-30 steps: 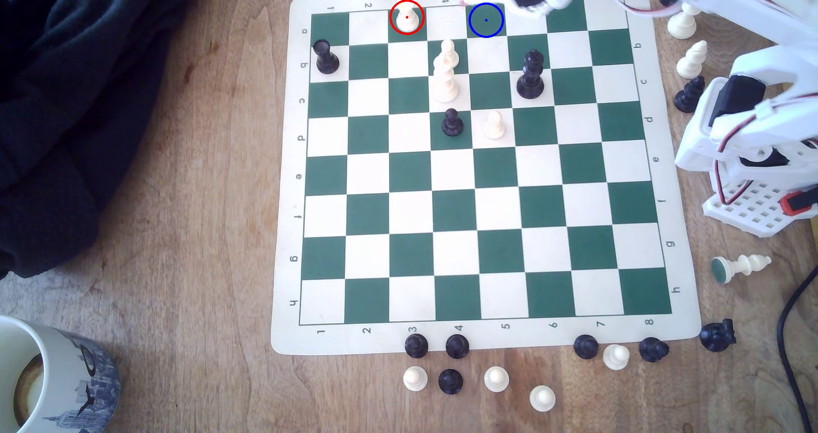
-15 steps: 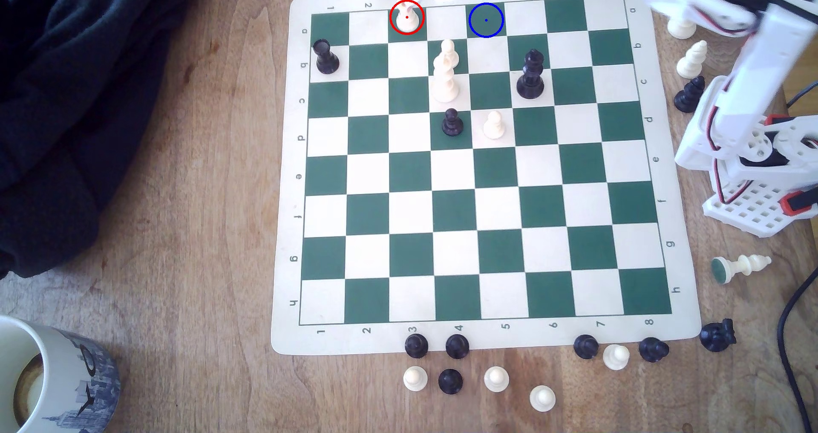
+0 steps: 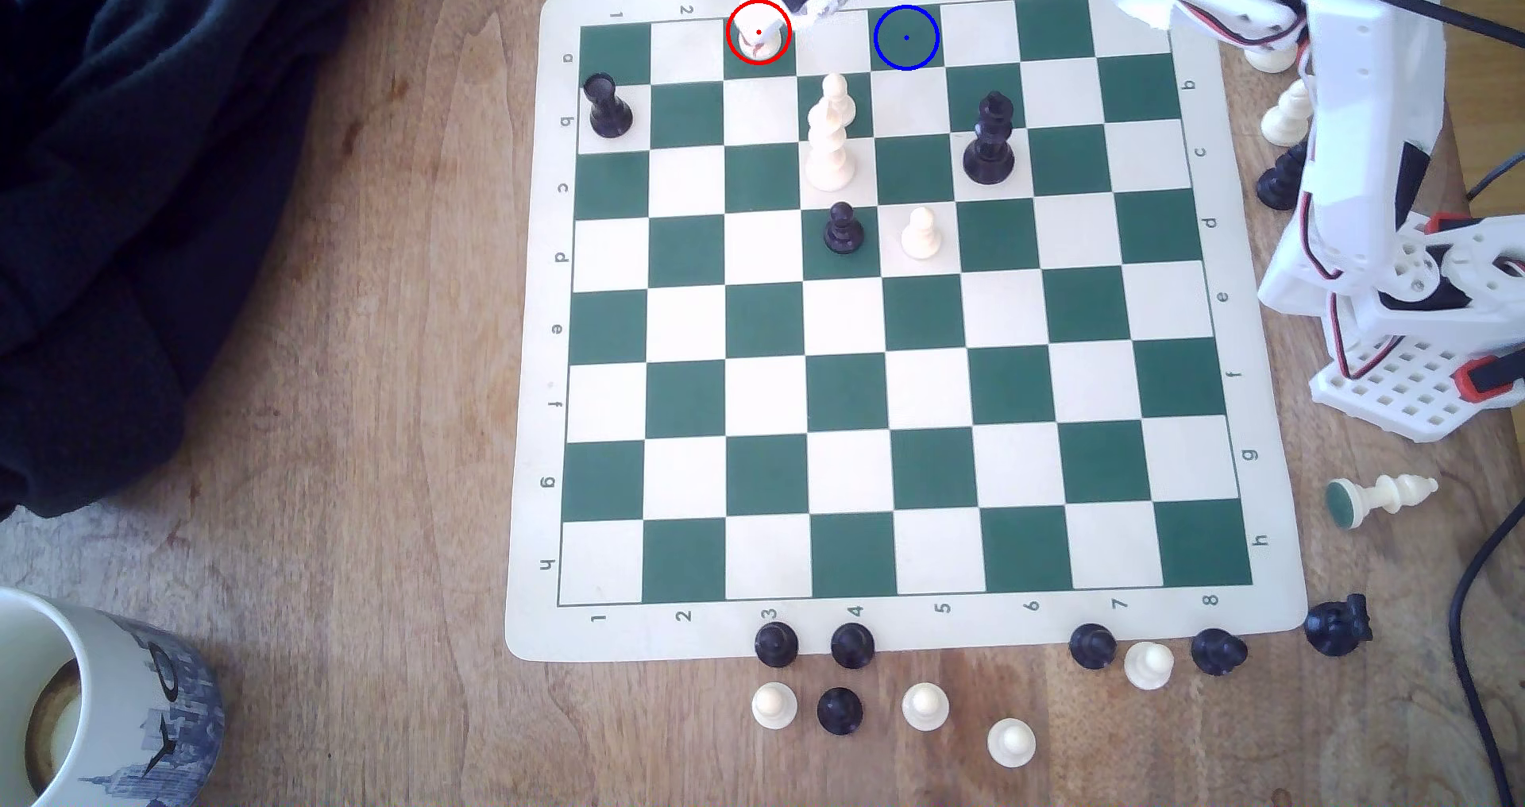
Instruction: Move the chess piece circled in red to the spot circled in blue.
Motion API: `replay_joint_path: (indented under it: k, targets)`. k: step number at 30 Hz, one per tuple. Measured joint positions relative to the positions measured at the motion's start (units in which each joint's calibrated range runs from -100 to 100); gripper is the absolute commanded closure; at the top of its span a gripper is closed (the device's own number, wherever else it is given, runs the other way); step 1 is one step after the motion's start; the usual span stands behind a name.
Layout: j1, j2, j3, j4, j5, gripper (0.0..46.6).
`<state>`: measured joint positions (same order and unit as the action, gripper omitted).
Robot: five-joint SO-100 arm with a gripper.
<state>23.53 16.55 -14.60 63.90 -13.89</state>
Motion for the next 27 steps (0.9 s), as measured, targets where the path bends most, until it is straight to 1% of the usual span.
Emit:
replay_joint_path:
  k: [6, 18, 27]
  targets:
    - [1.4, 3.9, -1.0, -2.1, 0.2, 31.1]
    - [1.5, 7.6, -1.8, -5.9, 0.4, 31.4]
    - [1.5, 10.1, -4.2, -6.3, 0.4, 30.1]
